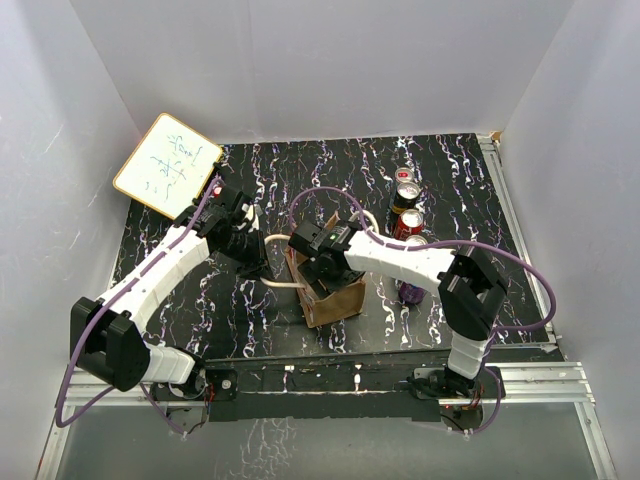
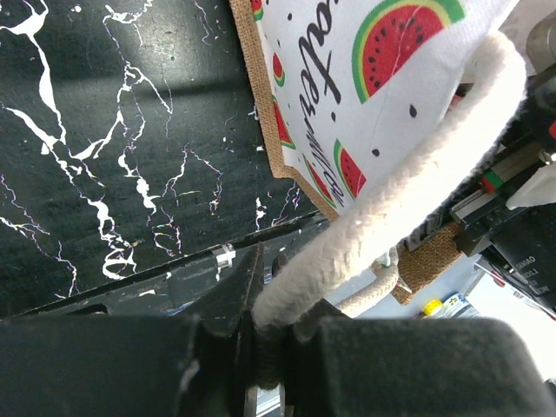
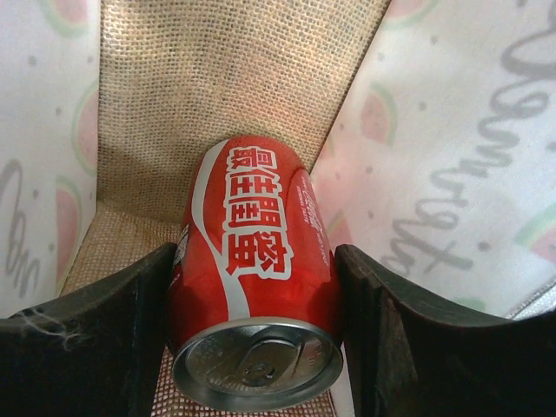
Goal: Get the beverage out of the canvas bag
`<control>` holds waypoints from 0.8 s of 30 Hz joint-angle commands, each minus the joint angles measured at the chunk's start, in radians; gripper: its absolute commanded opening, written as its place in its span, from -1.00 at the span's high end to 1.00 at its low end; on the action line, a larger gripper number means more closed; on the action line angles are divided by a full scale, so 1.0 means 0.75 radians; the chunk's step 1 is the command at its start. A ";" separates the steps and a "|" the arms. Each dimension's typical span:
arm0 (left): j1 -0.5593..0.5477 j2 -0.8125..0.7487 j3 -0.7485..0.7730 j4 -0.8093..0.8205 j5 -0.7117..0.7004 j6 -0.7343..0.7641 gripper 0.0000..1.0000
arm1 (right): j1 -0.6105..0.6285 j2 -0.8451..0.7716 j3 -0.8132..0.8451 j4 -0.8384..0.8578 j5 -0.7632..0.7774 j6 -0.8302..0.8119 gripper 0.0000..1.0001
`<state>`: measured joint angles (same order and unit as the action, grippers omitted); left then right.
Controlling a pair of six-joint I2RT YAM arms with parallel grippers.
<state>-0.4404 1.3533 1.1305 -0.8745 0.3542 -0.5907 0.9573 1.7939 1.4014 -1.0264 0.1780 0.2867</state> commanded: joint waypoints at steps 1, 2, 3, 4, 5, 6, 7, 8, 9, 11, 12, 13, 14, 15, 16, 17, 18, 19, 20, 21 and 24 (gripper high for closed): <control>0.006 -0.031 -0.020 -0.020 -0.014 0.009 1.00 | 0.016 0.021 0.043 -0.019 -0.012 -0.012 -0.20; 0.006 -0.029 -0.020 -0.017 -0.014 0.007 1.00 | 0.018 0.022 0.054 -0.022 -0.012 -0.015 -0.12; 0.006 -0.025 -0.017 -0.015 -0.014 0.005 1.00 | 0.018 0.020 0.068 -0.025 -0.014 -0.018 -0.03; 0.006 -0.019 -0.012 -0.013 -0.014 0.004 1.00 | 0.017 0.018 0.093 -0.030 -0.014 -0.022 0.06; 0.006 -0.013 -0.005 -0.012 -0.014 0.000 1.00 | 0.018 0.016 0.117 -0.037 -0.016 -0.023 0.15; 0.006 -0.007 0.006 -0.014 -0.014 -0.003 1.00 | 0.018 0.013 0.143 -0.044 -0.019 -0.023 0.22; 0.006 0.000 0.017 -0.016 -0.011 -0.005 1.00 | 0.017 0.011 0.175 -0.051 -0.023 -0.022 0.28; 0.006 0.006 0.028 -0.019 -0.007 -0.008 1.00 | 0.018 0.001 0.205 -0.056 -0.028 -0.017 0.32; 0.006 0.008 0.035 -0.020 -0.007 -0.007 1.00 | 0.017 -0.008 0.232 -0.055 -0.036 -0.010 0.36; 0.006 0.006 0.034 -0.020 -0.007 -0.002 1.00 | 0.018 -0.034 0.273 -0.039 -0.050 0.010 0.42; 0.006 0.006 0.029 -0.022 -0.009 0.003 1.00 | 0.018 -0.050 0.288 -0.026 -0.058 0.027 0.45; 0.006 0.006 0.023 -0.025 -0.013 0.008 1.00 | 0.018 -0.055 0.294 -0.008 -0.066 0.045 0.48; 0.006 0.005 0.016 -0.030 -0.015 0.014 1.00 | 0.017 -0.101 0.294 0.014 -0.076 0.061 0.50; 0.006 0.004 0.010 -0.031 -0.016 0.014 1.00 | 0.018 -0.125 0.288 0.039 -0.090 0.076 0.52; 0.006 0.001 0.007 -0.032 -0.016 0.012 1.00 | 0.018 -0.144 0.280 0.062 -0.101 0.091 0.54; 0.006 -0.003 0.003 -0.028 -0.015 0.003 1.00 | 0.018 -0.166 0.266 0.084 -0.113 0.107 0.55; 0.006 -0.009 0.000 -0.021 -0.015 -0.003 1.00 | 0.018 -0.185 0.245 0.114 -0.124 0.118 0.57; 0.006 -0.014 -0.002 -0.014 -0.014 -0.012 1.00 | 0.018 -0.201 0.222 0.143 -0.141 0.126 0.58; 0.005 -0.016 0.001 -0.011 -0.015 -0.022 1.00 | 0.015 -0.210 0.207 0.160 -0.154 0.130 0.60; 0.006 -0.015 0.007 -0.008 -0.013 -0.031 1.00 | 0.015 -0.211 0.205 0.161 -0.161 0.137 0.62; 0.006 -0.016 0.021 -0.003 -0.002 -0.046 1.00 | 0.016 -0.198 0.257 0.120 -0.159 0.148 0.71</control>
<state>-0.4397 1.3544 1.1271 -0.8703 0.3447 -0.6048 0.9649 1.6901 1.5429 -0.9989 0.0872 0.3584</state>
